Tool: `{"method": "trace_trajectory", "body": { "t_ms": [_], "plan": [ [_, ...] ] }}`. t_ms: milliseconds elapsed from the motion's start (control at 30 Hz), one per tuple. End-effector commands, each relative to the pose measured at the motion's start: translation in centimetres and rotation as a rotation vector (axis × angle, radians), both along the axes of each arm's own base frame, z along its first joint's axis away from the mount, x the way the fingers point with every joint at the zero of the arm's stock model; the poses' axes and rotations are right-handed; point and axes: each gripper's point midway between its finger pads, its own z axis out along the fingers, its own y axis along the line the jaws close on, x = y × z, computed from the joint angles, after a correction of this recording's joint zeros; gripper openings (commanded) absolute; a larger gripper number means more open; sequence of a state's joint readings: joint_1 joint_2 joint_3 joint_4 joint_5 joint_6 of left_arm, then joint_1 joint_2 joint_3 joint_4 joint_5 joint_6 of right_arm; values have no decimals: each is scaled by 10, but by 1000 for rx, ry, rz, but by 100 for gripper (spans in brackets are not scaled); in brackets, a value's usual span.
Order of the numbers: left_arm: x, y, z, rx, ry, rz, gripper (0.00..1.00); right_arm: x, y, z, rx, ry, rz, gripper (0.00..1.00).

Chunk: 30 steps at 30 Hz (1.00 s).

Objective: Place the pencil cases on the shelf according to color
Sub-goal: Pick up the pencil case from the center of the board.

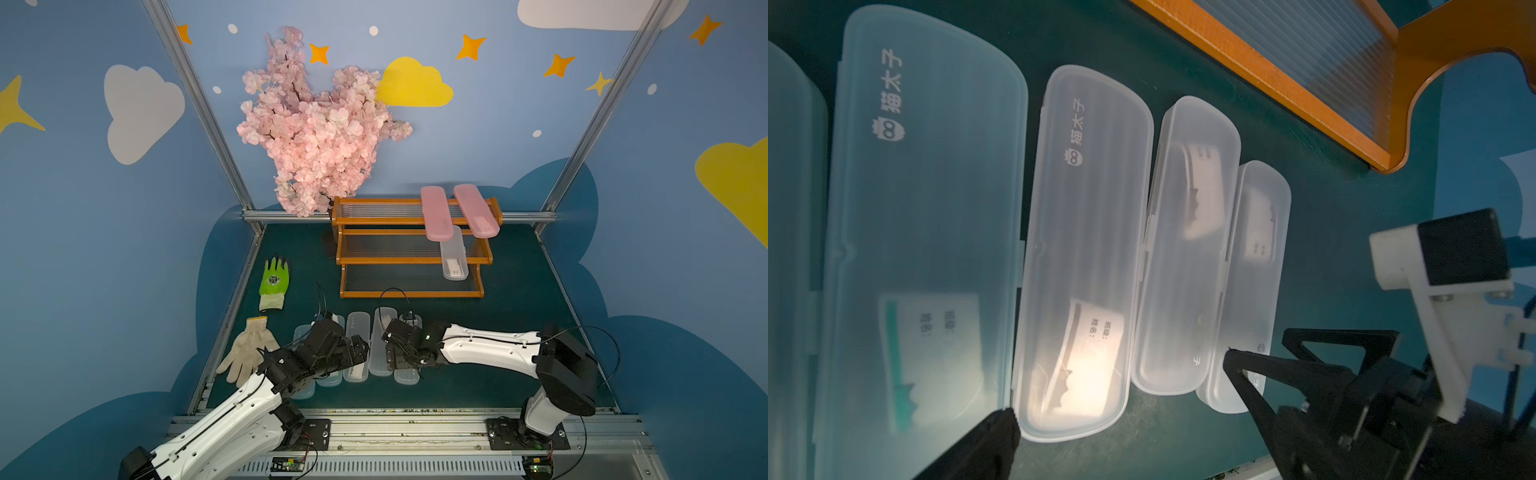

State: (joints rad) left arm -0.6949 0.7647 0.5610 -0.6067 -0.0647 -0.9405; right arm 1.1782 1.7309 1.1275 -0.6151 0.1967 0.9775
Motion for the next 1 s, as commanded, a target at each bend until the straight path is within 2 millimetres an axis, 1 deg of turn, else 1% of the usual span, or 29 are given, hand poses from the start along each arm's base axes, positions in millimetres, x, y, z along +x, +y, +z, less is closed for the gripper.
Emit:
{"method": "trace_trajectory", "body": {
  "t_ms": [0, 267, 333, 467, 533, 667, 767, 867, 967],
  "plan": [
    [0, 2, 2, 17, 5, 1, 100, -7, -13, -13, -111, 44, 16, 96],
    [2, -1, 7, 12, -3, -7, 100, -19, -45, -32, -169, 107, -29, 98],
    [3, -2, 8, 13, -2, -12, 100, -21, -63, -36, -187, 120, -56, 98],
    [2, -4, 7, 12, 8, -14, 100, -22, -96, -32, -189, 103, -107, 98],
    [3, -4, 7, 11, 8, -13, 100, -21, -106, -27, -167, 80, -107, 98],
    [4, -6, 7, 10, 7, -14, 100, -21, -110, -12, -100, 16, -44, 98],
    [5, -5, 8, 20, 5, -14, 100, -21, -115, -5, -82, -13, -9, 99],
    [4, -3, 8, 30, 4, -11, 100, -25, -116, -4, -65, -17, 30, 99],
    [4, 1, 9, 45, -6, -7, 100, -32, -108, -5, -29, -24, 93, 98]
  ]
}}
